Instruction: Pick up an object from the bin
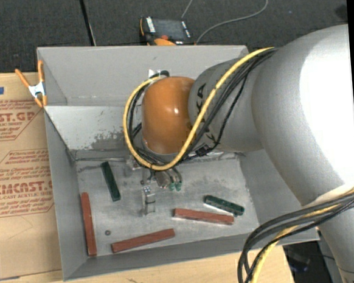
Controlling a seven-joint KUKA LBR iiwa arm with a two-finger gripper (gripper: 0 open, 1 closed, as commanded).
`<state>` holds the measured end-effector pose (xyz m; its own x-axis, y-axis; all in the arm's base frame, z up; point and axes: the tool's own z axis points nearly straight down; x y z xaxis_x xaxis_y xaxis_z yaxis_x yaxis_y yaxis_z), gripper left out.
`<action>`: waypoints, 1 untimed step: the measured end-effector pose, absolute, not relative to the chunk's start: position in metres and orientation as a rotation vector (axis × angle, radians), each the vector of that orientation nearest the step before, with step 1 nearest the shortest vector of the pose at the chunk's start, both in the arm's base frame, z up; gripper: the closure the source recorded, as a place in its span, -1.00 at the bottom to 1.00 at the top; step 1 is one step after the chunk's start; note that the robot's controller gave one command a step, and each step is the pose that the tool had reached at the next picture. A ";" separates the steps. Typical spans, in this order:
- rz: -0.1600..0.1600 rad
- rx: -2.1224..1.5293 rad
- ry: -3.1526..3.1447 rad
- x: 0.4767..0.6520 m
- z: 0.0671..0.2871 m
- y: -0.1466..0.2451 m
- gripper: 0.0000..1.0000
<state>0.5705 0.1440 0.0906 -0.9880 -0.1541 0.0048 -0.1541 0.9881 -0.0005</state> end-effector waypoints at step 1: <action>0.003 -0.069 -3.136 0.518 0.069 0.050 -1.00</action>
Offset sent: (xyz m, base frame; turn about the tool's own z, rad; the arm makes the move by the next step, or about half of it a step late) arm -0.0505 -0.0914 -0.0206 0.1933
